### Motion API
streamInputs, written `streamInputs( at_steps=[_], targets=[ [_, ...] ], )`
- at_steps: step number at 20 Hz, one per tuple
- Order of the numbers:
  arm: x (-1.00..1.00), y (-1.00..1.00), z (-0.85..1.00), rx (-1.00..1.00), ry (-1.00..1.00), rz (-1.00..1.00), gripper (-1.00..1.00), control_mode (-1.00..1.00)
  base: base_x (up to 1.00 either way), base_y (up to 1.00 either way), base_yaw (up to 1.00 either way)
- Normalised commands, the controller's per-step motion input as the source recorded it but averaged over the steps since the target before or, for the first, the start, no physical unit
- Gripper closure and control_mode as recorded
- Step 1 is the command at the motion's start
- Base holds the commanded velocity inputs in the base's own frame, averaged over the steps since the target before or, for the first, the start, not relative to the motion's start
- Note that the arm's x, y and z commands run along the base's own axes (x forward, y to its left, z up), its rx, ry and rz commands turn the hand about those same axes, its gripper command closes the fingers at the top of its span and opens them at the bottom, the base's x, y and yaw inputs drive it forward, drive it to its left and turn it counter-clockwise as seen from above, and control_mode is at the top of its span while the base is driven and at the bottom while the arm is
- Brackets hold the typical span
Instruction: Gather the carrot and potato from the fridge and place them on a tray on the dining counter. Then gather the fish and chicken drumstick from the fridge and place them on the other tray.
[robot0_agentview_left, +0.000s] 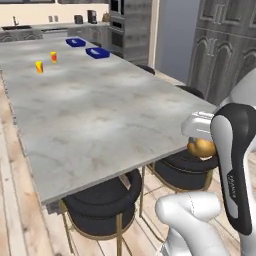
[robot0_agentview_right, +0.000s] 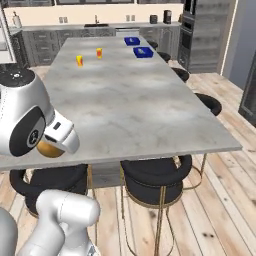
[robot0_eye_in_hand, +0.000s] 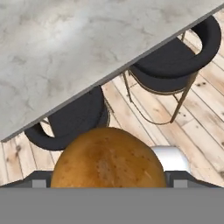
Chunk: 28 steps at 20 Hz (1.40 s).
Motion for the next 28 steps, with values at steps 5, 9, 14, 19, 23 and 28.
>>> streamInputs(
  at_steps=[5, 9, 14, 19, 23, 28],
  targets=[
    [0.0, 0.0, 0.0, 0.0, 0.0, 0.0, 1.0, 1.0, 0.0, -1.0, 0.0],
    [0.0, 0.0, 0.0, 0.0, 0.0, 0.0, 1.0, 1.0, 0.0, -1.0, 0.0],
    [0.0, 0.0, 0.0, 0.0, 0.0, 0.0, 1.0, 1.0, 0.0, -1.0, 0.0],
    [0.0, 0.0, 0.0, 0.0, 0.0, 0.0, 1.0, 1.0, 0.0, -1.0, 0.0],
    [0.0, 0.0, 0.0, 0.0, 0.0, 0.0, 1.0, 1.0, 0.04, -1.0, 0.0],
    [0.0, 0.0, 0.0, 0.0, 0.0, 0.0, 1.0, 1.0, 0.24, -1.0, 0.0]
  ],
)
